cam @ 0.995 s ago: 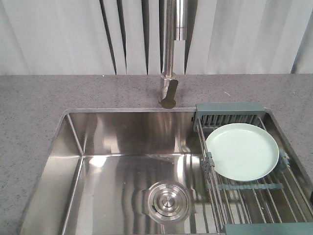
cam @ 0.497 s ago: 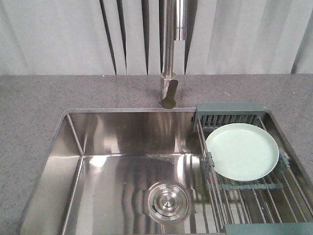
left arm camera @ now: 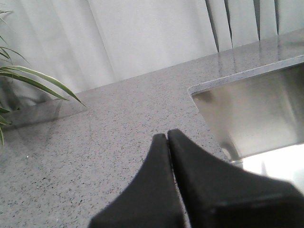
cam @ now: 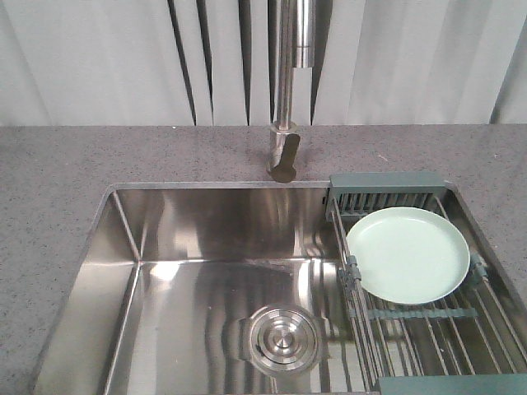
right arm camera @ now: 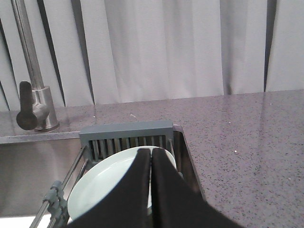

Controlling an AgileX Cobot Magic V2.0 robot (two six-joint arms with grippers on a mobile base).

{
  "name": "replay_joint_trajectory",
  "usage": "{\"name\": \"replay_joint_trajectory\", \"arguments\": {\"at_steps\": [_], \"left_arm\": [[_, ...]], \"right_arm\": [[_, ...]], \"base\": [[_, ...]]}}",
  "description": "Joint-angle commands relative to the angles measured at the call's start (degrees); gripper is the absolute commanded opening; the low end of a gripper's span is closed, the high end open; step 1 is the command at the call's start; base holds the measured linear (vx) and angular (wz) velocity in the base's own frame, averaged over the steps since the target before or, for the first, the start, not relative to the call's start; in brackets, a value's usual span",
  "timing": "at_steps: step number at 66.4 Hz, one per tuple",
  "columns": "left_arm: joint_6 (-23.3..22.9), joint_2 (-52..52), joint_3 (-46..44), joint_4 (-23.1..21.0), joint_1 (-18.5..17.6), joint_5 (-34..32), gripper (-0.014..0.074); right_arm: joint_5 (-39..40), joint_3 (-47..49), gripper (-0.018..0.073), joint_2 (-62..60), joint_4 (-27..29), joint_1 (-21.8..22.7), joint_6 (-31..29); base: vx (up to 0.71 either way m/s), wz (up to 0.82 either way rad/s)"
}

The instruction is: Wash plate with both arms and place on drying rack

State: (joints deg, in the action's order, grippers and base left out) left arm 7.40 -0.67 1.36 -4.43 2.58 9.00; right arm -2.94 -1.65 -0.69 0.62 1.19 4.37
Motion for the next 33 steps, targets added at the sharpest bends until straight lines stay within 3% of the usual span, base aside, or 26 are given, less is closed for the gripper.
{"name": "replay_joint_trajectory", "arguments": {"at_steps": [1, 33], "left_arm": [[-0.4, -0.8, -1.4, -0.6, 0.2, -4.6, -0.0006], [-0.4, -0.8, -1.4, -0.6, 0.2, -4.6, -0.0006]], "right_arm": [[4.7, -0.1, -0.0004, -0.2, 0.0, 0.2, 0.1], [4.7, -0.1, -0.0004, -0.2, 0.0, 0.2, 0.1]], "base": [[0.00, 0.00], [0.00, 0.00]]}}
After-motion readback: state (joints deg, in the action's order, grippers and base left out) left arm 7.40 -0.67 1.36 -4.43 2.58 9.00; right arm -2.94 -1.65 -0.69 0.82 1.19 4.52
